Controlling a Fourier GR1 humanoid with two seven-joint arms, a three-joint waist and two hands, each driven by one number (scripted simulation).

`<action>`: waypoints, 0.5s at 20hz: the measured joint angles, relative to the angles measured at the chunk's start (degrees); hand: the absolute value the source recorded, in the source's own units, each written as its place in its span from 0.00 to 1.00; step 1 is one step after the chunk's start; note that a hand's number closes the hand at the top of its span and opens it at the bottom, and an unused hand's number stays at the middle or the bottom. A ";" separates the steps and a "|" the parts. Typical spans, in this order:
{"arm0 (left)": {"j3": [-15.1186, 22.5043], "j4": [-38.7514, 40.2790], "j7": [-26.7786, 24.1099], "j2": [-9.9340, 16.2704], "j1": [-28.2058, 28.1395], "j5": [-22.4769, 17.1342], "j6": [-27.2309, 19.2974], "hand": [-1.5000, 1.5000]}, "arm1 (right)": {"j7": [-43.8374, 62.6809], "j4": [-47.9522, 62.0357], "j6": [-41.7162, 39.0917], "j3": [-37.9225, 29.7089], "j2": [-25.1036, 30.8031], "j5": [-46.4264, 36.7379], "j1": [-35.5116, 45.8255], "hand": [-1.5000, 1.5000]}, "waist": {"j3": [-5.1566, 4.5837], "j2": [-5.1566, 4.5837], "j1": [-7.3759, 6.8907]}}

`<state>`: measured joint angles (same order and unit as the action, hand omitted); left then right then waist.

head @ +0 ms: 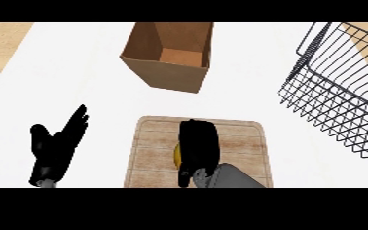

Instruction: Pick the lemon from the cutting board and place it in the basket

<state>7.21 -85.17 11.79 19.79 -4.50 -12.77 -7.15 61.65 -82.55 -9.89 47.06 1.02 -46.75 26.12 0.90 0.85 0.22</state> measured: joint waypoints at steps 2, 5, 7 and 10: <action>-0.19 -0.18 -0.55 0.05 -0.24 0.07 0.18 0.50 | 0.72 1.62 0.08 -2.79 -0.13 -0.26 1.08 1.00 | -0.03 -0.11 -0.12; -0.08 -0.57 -0.82 0.04 -0.34 0.28 0.33 0.50 | 2.29 5.54 1.22 -8.60 -0.39 -1.10 2.87 1.00 | -0.07 -0.33 -0.36; -0.07 -0.44 -0.79 -0.08 -0.14 0.41 0.27 0.50 | 3.29 8.32 2.12 -12.12 -0.37 -2.44 5.09 1.00 | -0.08 -0.52 -0.49; 0.18 -0.68 -0.74 -0.30 0.00 0.71 0.27 0.50 | 4.67 11.18 4.27 -15.47 -0.29 -5.64 8.50 1.00 | -0.08 -0.57 -0.84</action>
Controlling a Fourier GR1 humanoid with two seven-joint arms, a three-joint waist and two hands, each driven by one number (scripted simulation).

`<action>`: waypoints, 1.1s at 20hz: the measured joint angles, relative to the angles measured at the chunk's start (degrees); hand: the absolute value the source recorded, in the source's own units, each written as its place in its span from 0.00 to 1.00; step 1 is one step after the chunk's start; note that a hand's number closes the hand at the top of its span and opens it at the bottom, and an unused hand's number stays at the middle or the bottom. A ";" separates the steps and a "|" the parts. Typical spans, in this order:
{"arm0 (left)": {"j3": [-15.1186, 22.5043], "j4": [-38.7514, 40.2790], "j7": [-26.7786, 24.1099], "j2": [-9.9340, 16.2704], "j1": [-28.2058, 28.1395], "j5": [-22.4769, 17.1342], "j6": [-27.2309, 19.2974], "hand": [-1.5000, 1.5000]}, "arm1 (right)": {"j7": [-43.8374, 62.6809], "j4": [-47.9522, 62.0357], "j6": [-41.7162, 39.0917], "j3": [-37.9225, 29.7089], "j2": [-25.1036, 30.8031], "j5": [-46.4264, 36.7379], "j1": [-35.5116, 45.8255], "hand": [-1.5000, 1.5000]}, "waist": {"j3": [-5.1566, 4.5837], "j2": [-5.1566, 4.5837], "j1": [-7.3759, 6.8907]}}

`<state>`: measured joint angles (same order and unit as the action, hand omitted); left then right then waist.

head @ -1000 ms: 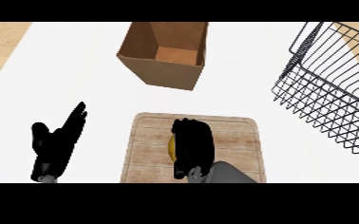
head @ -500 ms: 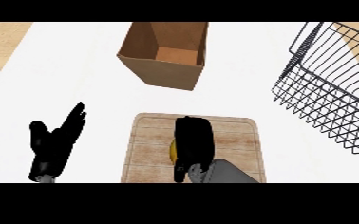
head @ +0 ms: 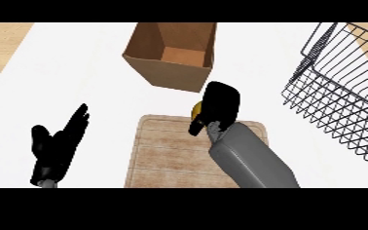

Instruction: Pick the lemon from the cutting board and place it in the basket

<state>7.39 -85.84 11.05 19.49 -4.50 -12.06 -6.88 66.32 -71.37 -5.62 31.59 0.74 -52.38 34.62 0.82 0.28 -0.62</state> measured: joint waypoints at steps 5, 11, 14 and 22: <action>-0.42 -0.27 0.55 0.35 -0.52 -0.42 0.33 0.50 | -1.23 -4.84 9.05 -7.96 -0.04 -4.01 5.11 1.00 | 0.05 0.29 0.44; -0.56 -0.42 0.47 0.14 -1.12 -0.37 0.29 0.50 | -0.84 -10.99 16.27 -14.97 -0.17 -14.17 12.00 1.00 | -0.08 0.59 0.96; -0.92 -0.53 0.59 0.42 -1.37 -0.40 0.41 0.50 | 0.17 -13.10 17.15 -18.64 -0.20 -18.43 14.77 1.00 | -0.11 0.64 1.10; -0.88 -0.75 0.13 -0.28 -2.10 0.69 -0.48 0.50 | 1.58 -17.36 13.43 -29.61 0.99 -26.84 22.04 1.00 | -0.08 0.75 1.65</action>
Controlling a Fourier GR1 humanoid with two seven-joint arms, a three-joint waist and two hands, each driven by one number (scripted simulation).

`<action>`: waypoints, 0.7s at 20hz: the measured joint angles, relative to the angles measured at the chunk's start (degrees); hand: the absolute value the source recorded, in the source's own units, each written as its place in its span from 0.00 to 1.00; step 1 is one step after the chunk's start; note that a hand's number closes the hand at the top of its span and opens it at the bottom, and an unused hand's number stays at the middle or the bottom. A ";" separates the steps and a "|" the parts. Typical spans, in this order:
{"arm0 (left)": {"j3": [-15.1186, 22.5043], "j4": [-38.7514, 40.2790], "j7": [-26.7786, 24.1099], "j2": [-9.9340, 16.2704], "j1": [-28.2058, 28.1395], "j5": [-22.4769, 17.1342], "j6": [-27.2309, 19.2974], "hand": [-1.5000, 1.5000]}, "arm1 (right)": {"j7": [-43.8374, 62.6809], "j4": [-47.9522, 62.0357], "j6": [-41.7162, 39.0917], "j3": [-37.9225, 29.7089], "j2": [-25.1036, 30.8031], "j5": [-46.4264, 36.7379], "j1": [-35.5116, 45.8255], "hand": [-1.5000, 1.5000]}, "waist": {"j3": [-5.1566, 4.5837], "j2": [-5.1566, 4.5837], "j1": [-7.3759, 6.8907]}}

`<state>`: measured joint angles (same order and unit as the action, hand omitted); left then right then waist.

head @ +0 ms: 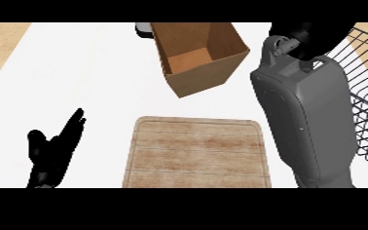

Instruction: Pick the lemon from the cutting board and place it in the basket

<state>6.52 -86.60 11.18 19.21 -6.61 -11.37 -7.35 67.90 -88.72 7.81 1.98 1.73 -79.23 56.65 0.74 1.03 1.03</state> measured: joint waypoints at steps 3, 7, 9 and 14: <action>-0.09 -0.29 0.28 -0.02 -0.11 -0.10 0.23 0.50 | -0.28 -1.27 -2.19 -4.22 0.92 -1.24 2.17 1.00 | 0.00 -0.02 0.02; -0.25 -0.51 1.78 -0.02 0.27 -0.06 0.08 0.50 | -1.46 -2.39 -5.39 -9.44 2.81 -1.40 3.65 1.00 | 0.03 -0.11 0.04; -0.60 -0.61 2.17 0.23 0.35 -0.38 0.51 0.50 | -2.62 -2.27 -6.57 -12.01 3.91 -1.18 3.68 1.00 | 0.02 -0.20 -0.12; -0.56 -0.41 1.02 -0.28 0.02 0.20 0.67 0.50 | -5.10 -3.71 -10.11 -16.42 5.91 -0.39 1.84 1.00 | 0.04 -0.23 -0.15</action>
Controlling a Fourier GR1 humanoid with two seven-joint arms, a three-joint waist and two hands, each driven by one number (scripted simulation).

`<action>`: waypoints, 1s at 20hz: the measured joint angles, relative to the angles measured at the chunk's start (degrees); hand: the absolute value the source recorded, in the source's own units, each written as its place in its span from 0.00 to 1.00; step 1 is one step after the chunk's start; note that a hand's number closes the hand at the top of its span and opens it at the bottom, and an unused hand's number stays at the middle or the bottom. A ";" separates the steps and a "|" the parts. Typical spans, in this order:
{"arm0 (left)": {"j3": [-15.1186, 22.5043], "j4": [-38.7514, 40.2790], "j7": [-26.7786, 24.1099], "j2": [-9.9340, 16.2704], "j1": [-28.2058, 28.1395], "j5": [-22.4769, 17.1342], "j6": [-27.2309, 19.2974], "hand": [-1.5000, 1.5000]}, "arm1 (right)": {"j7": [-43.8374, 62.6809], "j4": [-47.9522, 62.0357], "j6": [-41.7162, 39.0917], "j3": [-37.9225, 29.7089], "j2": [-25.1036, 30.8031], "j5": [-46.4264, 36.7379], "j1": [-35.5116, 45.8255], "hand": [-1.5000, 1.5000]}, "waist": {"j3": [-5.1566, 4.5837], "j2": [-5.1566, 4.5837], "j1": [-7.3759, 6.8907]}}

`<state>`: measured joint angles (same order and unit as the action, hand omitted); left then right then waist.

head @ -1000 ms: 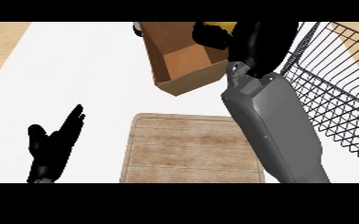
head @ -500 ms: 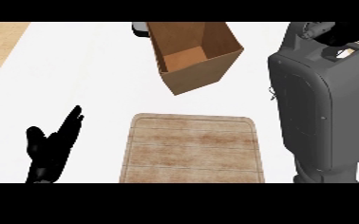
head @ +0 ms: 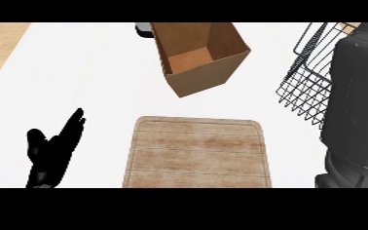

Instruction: Pick the lemon from the cutting board and place it in the basket

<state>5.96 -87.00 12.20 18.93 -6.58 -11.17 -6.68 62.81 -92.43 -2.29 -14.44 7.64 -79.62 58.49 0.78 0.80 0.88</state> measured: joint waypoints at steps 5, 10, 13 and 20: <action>0.20 0.37 -1.25 -0.78 0.05 0.78 0.00 0.50 | -2.17 -0.49 -1.62 -4.38 1.89 2.52 -2.99 1.00 | 0.03 -0.13 -0.25; -0.13 0.71 -1.75 -1.09 0.24 0.71 0.63 0.50 | -4.47 -0.42 -0.09 -9.55 2.99 6.62 -5.78 1.00 | 0.07 -0.26 -0.54; -0.31 0.39 -1.13 -0.76 0.27 0.72 1.01 0.50 | -5.99 -0.87 3.04 -13.39 2.97 10.33 -7.88 1.00 | 0.11 -0.31 -0.67; -0.68 0.20 0.40 -0.78 0.63 0.93 1.38 0.50 | -10.74 -1.77 9.65 -16.82 1.63 15.59 -15.14 1.00 | 0.08 -0.29 -0.80</action>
<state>5.28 -86.80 12.60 18.15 -5.96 -10.25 -5.30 52.07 -94.20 7.36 -31.26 9.27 -64.02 43.35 0.86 0.51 0.08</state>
